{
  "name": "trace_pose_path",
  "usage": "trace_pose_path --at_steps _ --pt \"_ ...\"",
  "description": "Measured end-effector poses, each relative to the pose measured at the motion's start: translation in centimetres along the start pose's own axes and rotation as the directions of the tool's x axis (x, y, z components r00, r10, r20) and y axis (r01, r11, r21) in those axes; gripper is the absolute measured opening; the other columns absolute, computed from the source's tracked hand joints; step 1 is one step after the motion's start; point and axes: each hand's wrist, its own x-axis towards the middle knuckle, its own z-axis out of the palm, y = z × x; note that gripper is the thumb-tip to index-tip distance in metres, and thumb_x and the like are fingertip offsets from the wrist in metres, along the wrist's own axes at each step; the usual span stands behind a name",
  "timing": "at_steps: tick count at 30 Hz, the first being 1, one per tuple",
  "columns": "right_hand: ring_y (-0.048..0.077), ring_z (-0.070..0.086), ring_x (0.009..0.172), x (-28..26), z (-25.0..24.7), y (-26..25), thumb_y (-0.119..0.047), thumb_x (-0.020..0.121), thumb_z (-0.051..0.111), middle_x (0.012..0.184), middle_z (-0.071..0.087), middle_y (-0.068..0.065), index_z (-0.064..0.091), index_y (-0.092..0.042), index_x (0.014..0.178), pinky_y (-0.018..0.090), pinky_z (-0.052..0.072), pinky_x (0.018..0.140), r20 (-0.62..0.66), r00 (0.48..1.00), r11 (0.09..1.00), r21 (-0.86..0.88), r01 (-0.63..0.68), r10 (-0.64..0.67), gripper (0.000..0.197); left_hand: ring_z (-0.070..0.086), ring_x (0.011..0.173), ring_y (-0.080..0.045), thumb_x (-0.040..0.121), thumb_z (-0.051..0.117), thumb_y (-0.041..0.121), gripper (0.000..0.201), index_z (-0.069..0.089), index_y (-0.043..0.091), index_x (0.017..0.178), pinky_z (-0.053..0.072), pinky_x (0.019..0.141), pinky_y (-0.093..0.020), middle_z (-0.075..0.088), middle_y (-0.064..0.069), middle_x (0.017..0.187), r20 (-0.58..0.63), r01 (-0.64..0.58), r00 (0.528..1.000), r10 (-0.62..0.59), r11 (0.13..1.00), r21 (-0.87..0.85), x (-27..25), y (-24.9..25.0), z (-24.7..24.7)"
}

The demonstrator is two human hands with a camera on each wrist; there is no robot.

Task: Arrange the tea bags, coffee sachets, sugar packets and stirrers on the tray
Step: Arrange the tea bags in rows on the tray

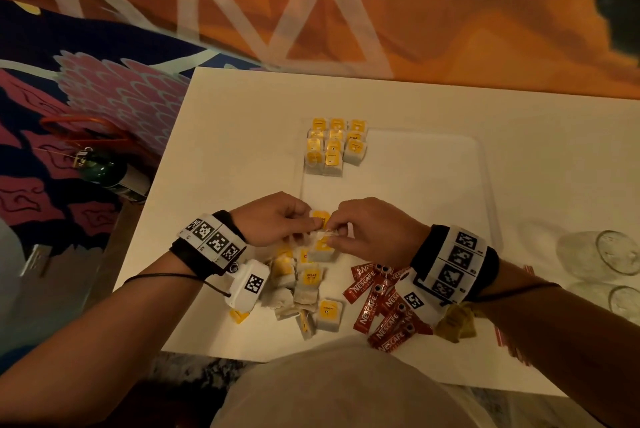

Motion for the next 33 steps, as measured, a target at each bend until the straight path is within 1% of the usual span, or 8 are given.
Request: trace_pose_path --at_steps 3,10,14,17,19,25,29,33 --pt "-0.01 0.052 0.071 -0.1 -0.4 0.1 -0.037 0.092 0.069 0.097 0.067 -0.01 0.073 -0.026 0.106 0.028 0.046 0.071 -0.064 0.998 0.998 0.063 -0.001 0.005 0.018 0.067 0.069 -0.008 0.096 0.061 0.02 0.035 0.06 -0.014 0.101 0.054 0.067 -0.022 0.068 -0.011 0.079 -0.016 0.009 1.0 -0.012 0.983 -0.184 0.3 0.5 -0.1" --pt "0.005 0.062 0.062 -0.2 -0.9 0.2 -0.029 0.093 0.072 0.091 0.069 -0.017 0.075 -0.02 0.103 0.013 0.044 0.062 -0.175 0.981 0.976 0.213 -0.046 0.084 0.015 0.058 0.064 -0.01 0.099 0.055 0.01 0.025 0.058 -0.012 0.111 0.058 0.068 -0.026 0.051 -0.019 0.092 -0.081 -0.006 0.996 -0.034 0.894 -0.447 0.7 1.3 -0.2" --pt "0.008 0.06 0.062 -0.3 -1.4 0.5 -0.028 0.093 0.072 0.088 0.069 -0.019 0.076 -0.02 0.103 0.021 0.048 0.062 -0.205 0.971 0.961 0.266 -0.069 0.127 0.014 0.063 0.082 -0.025 0.099 0.057 0.014 0.02 0.064 0.001 0.112 0.061 0.077 -0.037 0.06 -0.016 0.094 -0.12 -0.023 0.991 -0.061 0.803 -0.596 0.8 1.5 -0.3" --pt "0.014 0.061 0.062 -0.4 -2.1 0.6 -0.028 0.093 0.072 0.08 0.068 -0.023 0.076 -0.02 0.102 0.034 0.052 0.065 -0.203 0.97 0.955 0.287 -0.074 0.136 0.013 0.069 0.072 -0.014 0.1 0.051 0.006 0.012 0.06 0.002 0.107 0.06 0.086 -0.043 0.069 -0.002 0.079 -0.177 -0.048 0.982 -0.072 0.805 -0.592 0.9 1.6 -0.4" --pt "0.021 0.064 0.061 -0.3 -2.6 0.6 -0.027 0.094 0.071 0.076 0.066 -0.026 0.075 -0.018 0.103 0.039 0.053 0.065 -0.198 0.969 0.947 0.311 -0.078 0.145 0.013 0.069 0.083 -0.021 0.099 0.052 0.004 0.009 0.06 0.007 0.102 0.061 0.084 -0.042 0.069 -0.007 0.09 -0.18 -0.052 0.981 -0.073 0.796 -0.603 1.0 1.7 -0.5" --pt "0.02 0.064 0.058 0.4 -3.3 1.0 -0.021 0.095 0.069 0.072 0.065 -0.027 0.074 -0.015 0.106 0.03 0.051 0.062 -0.2 0.963 0.923 0.372 -0.095 0.18 0.013 0.07 0.088 -0.022 0.097 0.054 0.005 0.016 0.061 0.011 0.11 0.062 0.069 -0.034 0.068 -0.01 0.099 -0.045 -0.048 0.999 0.024 0.697 -0.716 0.9 2.4 -0.2" --pt "0.041 0.06 0.063 0.8 -3.0 1.4 -0.022 0.095 0.069 0.078 0.069 -0.015 0.074 -0.019 0.108 0.044 0.051 0.06 -0.213 0.951 0.906 0.405 -0.125 0.226 0.014 0.073 0.082 -0.017 0.096 0.057 0.001 0.031 0.061 0.014 0.124 0.061 0.066 -0.026 0.073 -0.006 0.099 -0.034 -0.083 0.996 0.077 0.813 -0.576 1.0 2.7 0.1" --pt "0.035 0.057 0.058 1.1 -2.3 2.1 -0.023 0.093 0.072 0.079 0.068 -0.013 0.073 -0.019 0.11 0.043 0.054 0.066 -0.244 0.93 0.887 0.439 -0.145 0.273 0.017 0.075 0.085 -0.02 0.096 0.059 0.002 0.026 0.065 0.015 0.117 0.057 0.062 -0.021 0.075 -0.009 0.1 -0.061 -0.088 0.996 0.067 0.849 -0.522 1.3 2.7 0.4"
